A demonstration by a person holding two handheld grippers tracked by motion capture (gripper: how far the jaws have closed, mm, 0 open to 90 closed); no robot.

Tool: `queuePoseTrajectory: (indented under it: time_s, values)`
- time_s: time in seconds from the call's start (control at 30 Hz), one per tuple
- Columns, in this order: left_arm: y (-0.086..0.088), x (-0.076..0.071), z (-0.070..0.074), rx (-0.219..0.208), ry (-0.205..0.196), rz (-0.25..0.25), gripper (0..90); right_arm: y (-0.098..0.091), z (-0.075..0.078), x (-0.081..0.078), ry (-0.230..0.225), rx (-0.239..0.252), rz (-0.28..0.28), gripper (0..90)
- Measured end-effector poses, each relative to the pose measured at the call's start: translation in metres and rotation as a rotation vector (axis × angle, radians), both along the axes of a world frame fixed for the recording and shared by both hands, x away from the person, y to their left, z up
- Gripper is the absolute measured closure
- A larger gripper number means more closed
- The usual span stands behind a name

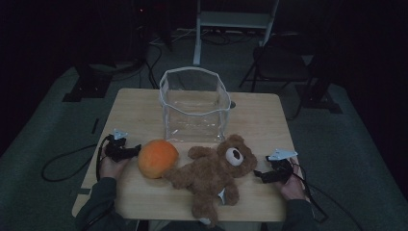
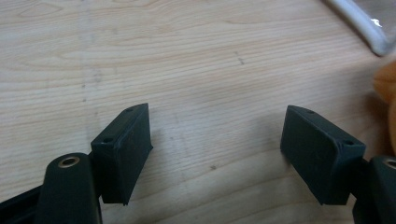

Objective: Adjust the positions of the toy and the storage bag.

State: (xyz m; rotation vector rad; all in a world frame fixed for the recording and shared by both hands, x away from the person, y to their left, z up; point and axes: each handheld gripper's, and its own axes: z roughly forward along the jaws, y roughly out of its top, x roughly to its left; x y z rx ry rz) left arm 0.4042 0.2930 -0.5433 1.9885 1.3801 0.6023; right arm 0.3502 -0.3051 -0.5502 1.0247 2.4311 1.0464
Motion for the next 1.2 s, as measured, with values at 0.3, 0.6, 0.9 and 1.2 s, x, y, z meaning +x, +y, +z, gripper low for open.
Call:
queuePoseTrajectory:
  time_s: [0.3, 0.6, 0.9, 1.2]
  values:
    - [0.000, 0.001, 0.000, 0.001, 0.001, -0.038, 25.2, 0.000, 0.000, 0.000, 0.000, 0.000, -0.001, 11.6]
    - [0.001, 0.001, 0.001, -0.001, 0.001, -0.029, 30.7, 0.000, 0.000, 0.000, 0.000, 0.000, -0.002, 11.7]
    - [0.000, 0.000, 0.003, -0.021, 0.004, -0.047, 35.3, 0.000, 0.000, 0.000, 0.000, 0.000, -0.002, 11.7]
    - [-0.002, -0.004, 0.013, -0.054, -0.039, -0.080, 35.2, 0.000, 0.000, 0.000, 0.000, 0.000, -0.002, 11.7]
